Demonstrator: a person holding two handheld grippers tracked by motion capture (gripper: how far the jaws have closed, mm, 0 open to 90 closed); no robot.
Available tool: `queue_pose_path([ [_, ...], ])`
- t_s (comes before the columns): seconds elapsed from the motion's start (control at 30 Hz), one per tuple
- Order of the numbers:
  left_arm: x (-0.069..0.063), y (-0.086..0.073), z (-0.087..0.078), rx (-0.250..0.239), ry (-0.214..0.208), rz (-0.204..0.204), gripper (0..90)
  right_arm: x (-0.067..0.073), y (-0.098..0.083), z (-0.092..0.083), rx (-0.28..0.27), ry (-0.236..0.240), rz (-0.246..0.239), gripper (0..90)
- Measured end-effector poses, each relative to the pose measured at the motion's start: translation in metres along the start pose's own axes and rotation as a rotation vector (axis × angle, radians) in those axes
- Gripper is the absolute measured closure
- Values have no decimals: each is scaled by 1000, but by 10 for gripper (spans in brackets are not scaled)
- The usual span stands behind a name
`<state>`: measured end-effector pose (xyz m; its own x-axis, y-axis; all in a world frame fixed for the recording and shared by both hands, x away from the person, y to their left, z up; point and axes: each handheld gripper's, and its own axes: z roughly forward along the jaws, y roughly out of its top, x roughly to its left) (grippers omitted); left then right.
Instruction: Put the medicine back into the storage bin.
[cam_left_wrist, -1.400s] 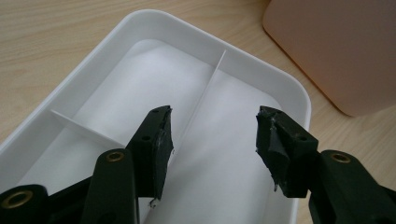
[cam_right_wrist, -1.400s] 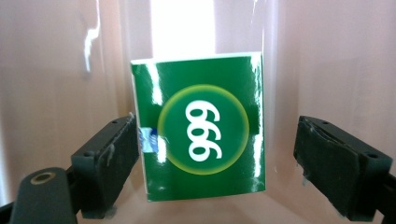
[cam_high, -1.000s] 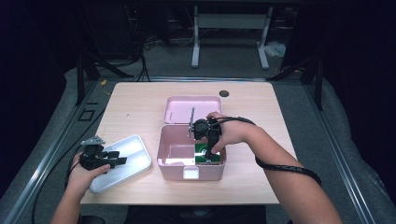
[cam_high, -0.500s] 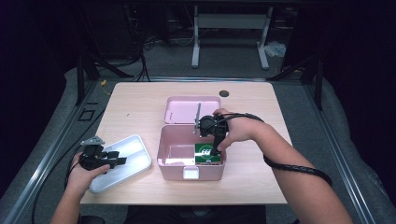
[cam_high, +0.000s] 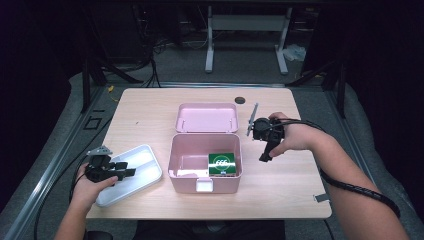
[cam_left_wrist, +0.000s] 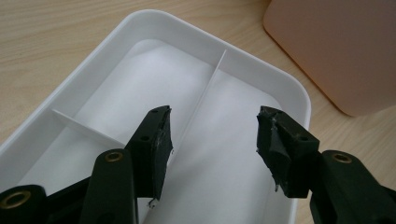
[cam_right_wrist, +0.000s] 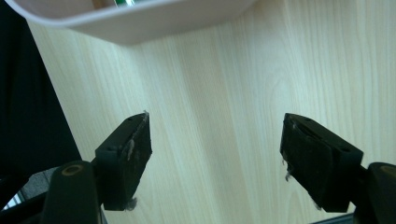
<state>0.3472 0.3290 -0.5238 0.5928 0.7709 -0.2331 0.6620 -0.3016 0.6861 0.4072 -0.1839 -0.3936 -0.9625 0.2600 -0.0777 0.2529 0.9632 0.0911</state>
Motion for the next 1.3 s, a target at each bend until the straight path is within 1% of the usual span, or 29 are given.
queue_pose_path([
  [0.07,0,0,0,1,1,0,454,-1,-7,2,-11,-4,15,249],
  [0.1,0,0,0,1,0,0,453,-1,-9,2,-5,-14,19,251],
  [0.13,-1,0,0,2,-2,1,453,-2,-11,4,-9,-5,26,254],
  [0.23,-1,0,0,1,-1,2,453,-1,-17,10,-53,-20,48,258],
  [0.3,0,0,-1,0,-1,0,453,-1,-21,17,-77,-22,85,262],
  [0.43,0,-1,0,-1,2,-2,453,-2,-31,32,-149,-86,187,262],
  [0.47,0,-1,0,0,2,-5,453,-2,-35,38,-175,-110,244,261],
  [0.5,0,-1,0,3,3,-3,453,-3,-37,43,-201,-127,281,261],
  [0.53,0,-1,0,6,6,-3,454,-2,-40,48,-236,-147,329,261],
  [0.6,0,-1,0,12,18,-3,454,-1,-45,58,-306,-181,402,260],
  [0.63,0,-1,0,13,19,-4,456,0,-47,63,-336,-185,433,260],
  [0.67,0,-1,0,15,19,-3,456,3,-50,71,-368,-204,483,261],
  [0.8,0,-1,0,17,21,4,459,16,-58,93,-443,-302,587,282],
  [0.83,-1,-1,0,20,23,9,460,20,-60,97,-454,-324,609,288],
  [0.9,0,0,0,31,33,27,461,25,-67,103,-493,-351,653,295],
  [0.97,2,1,-2,42,38,34,475,30,-75,108,-532,-368,697,295],
  [1.0,2,2,-3,45,42,28,479,32,-80,109,-552,-372,720,295],
  [1.07,4,4,-4,44,50,21,492,35,-90,113,-588,-369,765,294],
  [1.1,4,6,-4,50,53,19,492,36,-95,115,-601,-385,777,294],
  [1.13,4,8,-4,60,57,23,494,37,-99,116,-601,-380,791,294],
  [1.2,2,13,-3,81,67,45,494,37,-105,118,-612,-385,827,294],
  [1.23,2,15,-2,95,66,63,503,37,-109,119,-627,-374,842,294],
  [1.3,1,17,-1,120,70,93,516,39,-114,121,-658,-376,872,294],
])
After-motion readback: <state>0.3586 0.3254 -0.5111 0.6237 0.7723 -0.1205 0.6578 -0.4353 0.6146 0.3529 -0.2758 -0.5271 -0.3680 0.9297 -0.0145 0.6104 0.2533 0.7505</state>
